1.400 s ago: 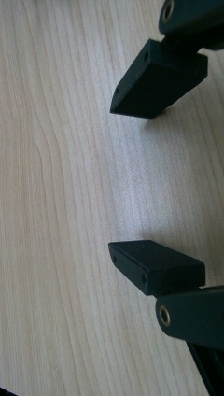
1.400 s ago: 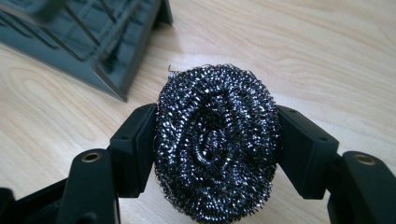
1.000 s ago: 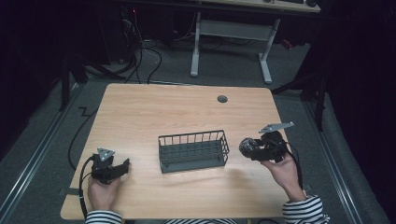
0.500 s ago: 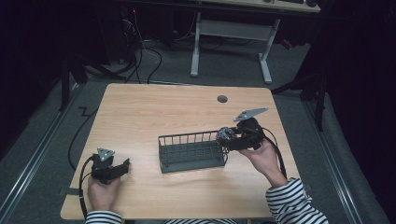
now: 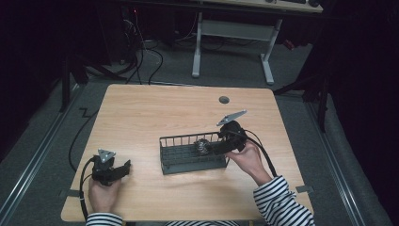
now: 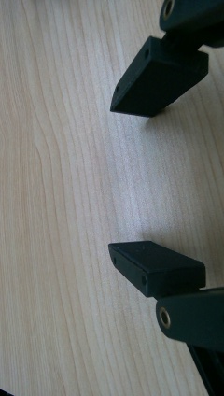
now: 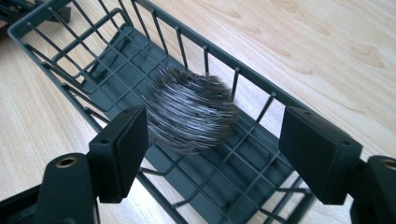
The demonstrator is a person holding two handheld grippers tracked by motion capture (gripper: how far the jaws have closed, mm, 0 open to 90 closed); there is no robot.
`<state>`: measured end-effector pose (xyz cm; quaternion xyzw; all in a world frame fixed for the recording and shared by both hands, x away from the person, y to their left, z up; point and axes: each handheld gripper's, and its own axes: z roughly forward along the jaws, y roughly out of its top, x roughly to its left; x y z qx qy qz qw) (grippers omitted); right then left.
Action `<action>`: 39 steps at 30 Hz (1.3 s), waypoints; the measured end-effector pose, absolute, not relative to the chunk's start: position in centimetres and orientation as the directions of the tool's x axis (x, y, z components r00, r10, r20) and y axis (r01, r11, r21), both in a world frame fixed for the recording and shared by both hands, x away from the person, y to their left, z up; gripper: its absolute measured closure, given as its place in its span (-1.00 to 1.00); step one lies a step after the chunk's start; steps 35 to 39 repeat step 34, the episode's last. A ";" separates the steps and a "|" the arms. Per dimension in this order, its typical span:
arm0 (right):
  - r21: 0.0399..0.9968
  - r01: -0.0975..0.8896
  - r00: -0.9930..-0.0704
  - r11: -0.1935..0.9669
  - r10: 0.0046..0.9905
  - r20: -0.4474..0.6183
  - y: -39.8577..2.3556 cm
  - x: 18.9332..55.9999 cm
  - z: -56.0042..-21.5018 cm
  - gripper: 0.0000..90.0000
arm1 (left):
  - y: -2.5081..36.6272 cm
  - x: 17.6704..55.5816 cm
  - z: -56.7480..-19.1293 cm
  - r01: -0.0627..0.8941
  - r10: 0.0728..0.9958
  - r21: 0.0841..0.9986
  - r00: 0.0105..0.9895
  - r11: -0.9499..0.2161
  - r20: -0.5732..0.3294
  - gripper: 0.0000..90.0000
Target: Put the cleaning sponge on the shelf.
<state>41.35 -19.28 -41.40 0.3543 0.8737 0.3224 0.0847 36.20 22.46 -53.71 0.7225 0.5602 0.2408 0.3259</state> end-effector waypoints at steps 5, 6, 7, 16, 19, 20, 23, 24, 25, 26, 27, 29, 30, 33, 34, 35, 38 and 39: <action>0.678 0.558 -0.717 0.479 0.690 0.102 -21.7 40.1 -40.9 -0.39 | 22.5 36.2 -53.7 0.654 0.966 0.739 0.258 -0.162 -0.017 -0.39; 0.686 0.558 -0.705 0.467 0.702 0.096 -22.3 39.7 -40.9 -0.37 | 22.5 36.2 -53.7 0.654 0.966 0.739 0.258 -0.162 -0.017 -0.39; 0.696 0.559 -0.693 0.451 0.715 0.094 -23.1 39.4 -41.1 -0.36 | 22.4 36.2 -53.7 0.653 0.966 0.740 0.257 -0.162 -0.016 -0.39; 0.730 0.615 -0.532 0.298 0.840 0.105 -30.3 36.7 -44.7 -0.28 | 22.4 36.2 -53.7 0.653 0.967 0.740 0.255 -0.161 -0.015 -0.39; 0.731 0.634 -0.464 0.251 0.880 0.101 -32.2 35.9 -47.1 -0.27 | 22.4 36.2 -53.7 0.653 0.967 0.740 0.255 -0.161 -0.014 -0.39; 0.729 0.643 -0.436 0.235 0.895 0.095 -32.8 35.6 -48.0 -0.27 | 22.4 36.2 -53.7 0.653 0.967 0.740 0.255 -0.161 -0.015 -0.39; 0.721 0.663 -0.352 0.199 0.934 0.065 -34.2 35.0 -50.7 -0.27 | 22.4 36.2 -53.7 0.653 0.967 0.740 0.254 -0.160 -0.015 -0.39; 0.718 0.667 -0.329 0.197 0.943 0.047 -34.4 34.9 -51.5 -0.28 | 22.4 36.2 -53.7 0.653 0.967 0.740 0.255 -0.161 -0.015 -0.39; 0.715 0.671 -0.309 0.198 0.951 0.027 -34.7 34.7 -52.2 -0.29 | 22.4 36.2 -53.7 0.653 0.967 0.740 0.254 -0.160 -0.015 -0.39; 0.711 0.674 -0.293 0.200 0.956 0.009 -34.8 34.6 -52.7 -0.30 | 22.4 36.2 -53.7 0.653 0.967 0.740 0.254 -0.161 -0.015 -0.39; 0.722 0.659 -0.283 0.208 0.959 -0.017 -34.8 34.4 -53.0 -0.30 | 22.4 36.2 -53.7 0.653 0.967 0.740 0.254 -0.160 -0.015 -0.39; 0.722 0.659 -0.275 0.208 0.961 -0.026 -34.8 34.2 -53.0 -0.32 | 22.4 36.2 -53.7 0.653 0.967 0.740 0.254 -0.160 -0.014 -0.39; 0.721 0.662 -0.273 0.204 0.962 -0.022 -34.9 34.2 -53.0 -0.32 | 22.4 36.2 -53.7 0.653 0.967 0.740 0.254 -0.160 -0.015 -0.39; 0.721 0.664 -0.270 0.200 0.963 -0.018 -34.9 34.2 -53.0 -0.33 | 22.4 36.2 -53.7 0.653 0.967 0.740 0.254 -0.160 -0.015 -0.39; 0.720 0.664 -0.271 0.200 0.962 -0.018 -34.9 34.2 -53.0 -0.33 | 22.4 36.2 -53.7 0.653 0.967 0.740 0.254 -0.160 -0.015 -0.39; 0.720 0.664 -0.271 0.200 0.962 -0.018 -34.9 34.2 -53.0 -0.33 | 22.4 36.2 -53.7 0.653 0.967 0.740 0.254 -0.160 -0.015 -0.39; 0.720 0.664 -0.271 0.200 0.962 -0.018 -34.9 34.2 -53.0 -0.33 | 22.4 36.2 -53.7 0.653 0.967 0.740 0.254 -0.160 -0.015 -0.39; 0.720 0.664 -0.271 0.200 0.962 -0.018 -34.9 34.2 -53.0 -0.33 | 22.4 36.2 -53.7 0.653 0.967 0.740 0.254 -0.160 -0.015 -0.39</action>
